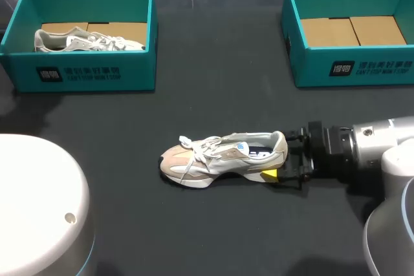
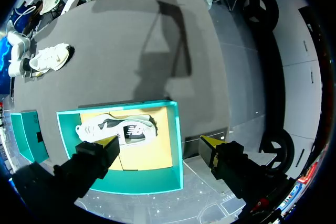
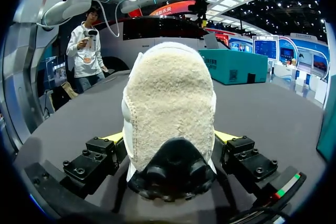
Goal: Take the shoe out of the shoebox, open the shoe tongue, remove and reinsert the insole, then place the shoe into the shoebox
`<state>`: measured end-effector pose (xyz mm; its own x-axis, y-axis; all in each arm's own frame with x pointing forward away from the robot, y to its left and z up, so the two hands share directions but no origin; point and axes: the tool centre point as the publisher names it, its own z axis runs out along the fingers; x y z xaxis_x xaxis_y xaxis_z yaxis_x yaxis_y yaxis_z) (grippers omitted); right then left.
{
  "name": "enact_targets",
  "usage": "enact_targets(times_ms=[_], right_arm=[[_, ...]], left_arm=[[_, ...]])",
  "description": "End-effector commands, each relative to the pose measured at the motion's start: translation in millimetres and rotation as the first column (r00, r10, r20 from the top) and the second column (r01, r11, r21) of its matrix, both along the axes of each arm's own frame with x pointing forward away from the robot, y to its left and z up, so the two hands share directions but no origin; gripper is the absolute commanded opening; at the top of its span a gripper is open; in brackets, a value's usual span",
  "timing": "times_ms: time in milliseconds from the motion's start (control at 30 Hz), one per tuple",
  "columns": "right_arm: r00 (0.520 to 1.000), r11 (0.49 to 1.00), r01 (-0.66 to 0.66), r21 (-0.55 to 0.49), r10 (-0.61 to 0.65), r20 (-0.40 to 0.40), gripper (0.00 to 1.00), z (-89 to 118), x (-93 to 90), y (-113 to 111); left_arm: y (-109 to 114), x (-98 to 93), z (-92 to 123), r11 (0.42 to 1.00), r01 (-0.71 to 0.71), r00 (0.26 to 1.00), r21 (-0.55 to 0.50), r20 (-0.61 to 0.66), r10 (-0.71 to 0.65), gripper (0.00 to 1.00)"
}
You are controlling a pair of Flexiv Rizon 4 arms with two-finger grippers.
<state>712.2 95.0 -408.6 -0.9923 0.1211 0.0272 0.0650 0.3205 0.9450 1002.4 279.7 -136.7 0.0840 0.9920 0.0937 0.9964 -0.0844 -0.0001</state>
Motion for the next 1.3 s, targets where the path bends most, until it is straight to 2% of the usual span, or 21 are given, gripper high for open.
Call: enact_targets(times_ms=[33,300,333,367,400,433,1300], right_arm=[[1.0,1.0,0.0,0.002,0.0,0.001,1.0,-4.0,0.9,7.6],[1.0,1.0,-0.009,0.01,0.009,0.01,1.0,-4.0,0.8,14.0],[1.0,1.0,-0.008,0.01,0.008,0.013,0.87,-3.8,1.0,14.0],[1.0,1.0,-0.007,0.011,0.007,0.015,0.47,-3.6,1.2,14.1],[1.0,1.0,-0.006,0.011,0.006,0.018,0.27,-3.2,1.4,14.1],[1.0,1.0,-0.005,0.011,0.005,0.02,0.0,-3.2,1.5,14.1],[1.0,1.0,-0.003,0.003,0.003,0.026,0.0,-1.3,-0.2,12.2]], left_arm=[[0.3,0.4,0.2,1.0,0.001,1.0,0.002,0.0,-0.001,1.0],[0.3,0.4,0.2,1.0,0.001,1.0,0.002,0.0,-0.001,1.0],[0.3,0.4,0.2,1.0,0.001,1.0,0.002,0.0,-0.001,1.0],[0.3,0.4,0.2,1.0,0.001,1.0,0.002,0.0,-0.001,1.0],[0.3,0.4,0.2,1.0,0.001,1.0,0.002,0.0,-0.001,1.0],[0.3,0.4,0.2,1.0,0.001,1.0,0.002,0.0,-0.001,1.0],[0.3,0.4,0.2,1.0,0.001,1.0,0.002,0.0,-0.001,1.0]])
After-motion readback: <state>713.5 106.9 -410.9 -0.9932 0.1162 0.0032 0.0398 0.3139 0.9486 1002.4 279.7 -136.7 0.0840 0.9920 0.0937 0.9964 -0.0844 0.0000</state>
